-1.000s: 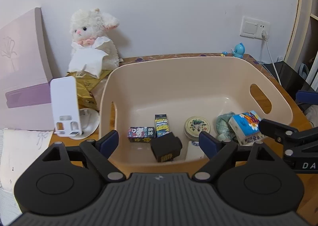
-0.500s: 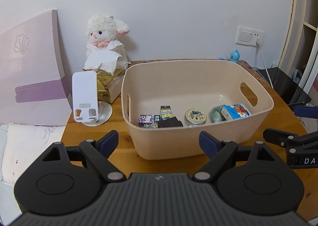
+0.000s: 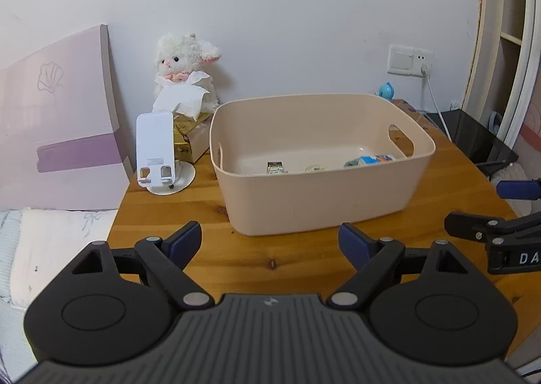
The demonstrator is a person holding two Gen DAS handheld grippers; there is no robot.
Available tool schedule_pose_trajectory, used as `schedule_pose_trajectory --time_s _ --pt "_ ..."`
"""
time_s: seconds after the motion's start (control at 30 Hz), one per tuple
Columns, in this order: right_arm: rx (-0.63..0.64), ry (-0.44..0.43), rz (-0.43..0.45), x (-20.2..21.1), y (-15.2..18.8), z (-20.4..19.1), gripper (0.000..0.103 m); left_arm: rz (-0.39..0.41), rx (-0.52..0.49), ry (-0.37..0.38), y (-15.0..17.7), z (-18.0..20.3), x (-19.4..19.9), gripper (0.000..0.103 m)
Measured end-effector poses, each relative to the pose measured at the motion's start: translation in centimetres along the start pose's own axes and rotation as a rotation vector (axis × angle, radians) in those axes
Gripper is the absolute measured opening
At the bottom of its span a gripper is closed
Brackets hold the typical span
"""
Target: Organize objects
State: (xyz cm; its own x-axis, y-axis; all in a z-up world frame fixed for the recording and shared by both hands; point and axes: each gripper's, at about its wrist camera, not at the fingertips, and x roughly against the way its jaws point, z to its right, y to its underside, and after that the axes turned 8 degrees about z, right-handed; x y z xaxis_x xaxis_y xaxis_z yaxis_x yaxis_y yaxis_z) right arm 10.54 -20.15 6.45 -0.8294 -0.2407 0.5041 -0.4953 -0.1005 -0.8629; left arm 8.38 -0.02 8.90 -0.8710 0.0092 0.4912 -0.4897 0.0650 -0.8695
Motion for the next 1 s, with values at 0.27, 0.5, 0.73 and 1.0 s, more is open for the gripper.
schedule_pose_trajectory --time_s 0.27,0.5,0.73,1.0 --pt "-0.016 0.001 -0.015 1.9 1.6 0.4 0.103 0.029 -0.012 -0.004 1.7 1.8 2.1 0.089" --pt "0.000 -0.006 -0.025 3.5 2.7 0.3 0.103 0.026 0.004 -0.017 2.8 2.8 3.2 0.089" --pt "0.009 -0.028 -0.051 4.3 3.7 0.0 0.103 0.011 0.020 -0.004 3.9 3.1 4.5 0.089" --pt "0.011 -0.038 -0.063 4.0 3.9 -0.1 0.103 0.001 0.035 0.011 4.6 2.8 4.8 0.094"
